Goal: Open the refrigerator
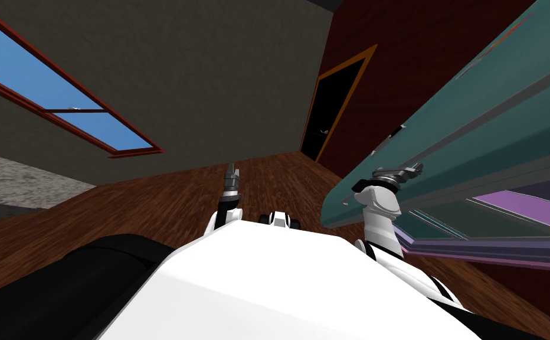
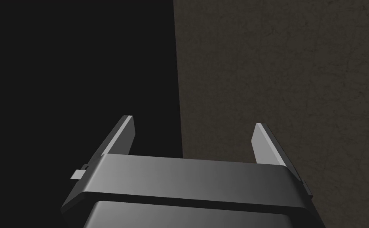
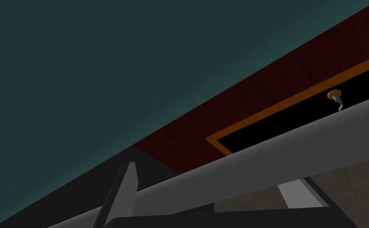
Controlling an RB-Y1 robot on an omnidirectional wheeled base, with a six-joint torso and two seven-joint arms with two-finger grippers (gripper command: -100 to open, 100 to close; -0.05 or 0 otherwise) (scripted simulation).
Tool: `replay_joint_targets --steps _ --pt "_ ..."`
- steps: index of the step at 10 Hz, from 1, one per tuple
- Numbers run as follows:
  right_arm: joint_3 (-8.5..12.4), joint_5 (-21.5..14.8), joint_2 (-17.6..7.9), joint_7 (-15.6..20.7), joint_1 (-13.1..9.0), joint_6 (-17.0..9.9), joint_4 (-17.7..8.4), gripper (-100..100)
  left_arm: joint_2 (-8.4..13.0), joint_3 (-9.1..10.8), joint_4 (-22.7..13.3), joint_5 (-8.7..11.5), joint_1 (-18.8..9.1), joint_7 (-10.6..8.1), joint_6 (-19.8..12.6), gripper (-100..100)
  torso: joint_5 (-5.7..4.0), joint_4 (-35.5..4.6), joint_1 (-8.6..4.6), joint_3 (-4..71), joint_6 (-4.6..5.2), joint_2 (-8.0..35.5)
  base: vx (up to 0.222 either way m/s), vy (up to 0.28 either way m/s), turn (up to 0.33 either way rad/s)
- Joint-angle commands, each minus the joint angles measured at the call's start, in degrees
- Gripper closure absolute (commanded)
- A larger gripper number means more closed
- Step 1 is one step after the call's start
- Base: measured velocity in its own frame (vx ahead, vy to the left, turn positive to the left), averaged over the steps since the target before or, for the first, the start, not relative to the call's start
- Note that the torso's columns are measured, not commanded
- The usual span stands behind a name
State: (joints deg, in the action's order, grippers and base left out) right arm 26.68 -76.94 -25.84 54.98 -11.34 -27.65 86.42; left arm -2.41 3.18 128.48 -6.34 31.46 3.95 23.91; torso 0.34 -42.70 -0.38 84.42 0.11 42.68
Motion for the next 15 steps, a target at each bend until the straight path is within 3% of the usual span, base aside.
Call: replay_joint_targets --steps 1,11,12,13,15 --pt "1.0 2.3 -2.8 2.1 -2.8 1.1 -2.2 -100 0.0 0.0 0.0 0.0 0.0 0.0 0.0 0 0.12 0.0 0.19 0.1 -0.02 -0.2 -0.042 0.021 -0.031" --pt "2.0 6.9 -5.9 6.1 -6.4 2.5 -5.4 -100 0.0 0.0 0.0 0.0 0.0 0.0 0.0 0 0.76 -0.1 0.78 0.4 -0.33 -0.5 -0.013 0.019 -0.008" --pt "1.5 6.7 -4.3 5.4 -5.2 1.9 -6.3 -100 0.0 0.0 0.0 0.0 0.0 0.0 0.0 0 0.9 -0.2 0.68 0.5 -0.42 -0.6 -0.017 0.012 -0.016" --pt "1.6 6.9 -4.2 5.5 -5.1 2.0 -6.7 0 0.0 0.0 0.0 0.0 0.0 0.0 0.0 0 0.52 0.0 0.83 0.4 -0.31 -0.5 -0.006 -0.002 -0.01" --pt "1.6 7.0 -4.0 5.4 -5.0 1.9 -6.8 0 0.0 0.0 0.0 0.0 0.0 0.0 0.0 0 -0.08 0.3 0.64 0.1 -0.17 -0.3 0.0 0.0 0.0"
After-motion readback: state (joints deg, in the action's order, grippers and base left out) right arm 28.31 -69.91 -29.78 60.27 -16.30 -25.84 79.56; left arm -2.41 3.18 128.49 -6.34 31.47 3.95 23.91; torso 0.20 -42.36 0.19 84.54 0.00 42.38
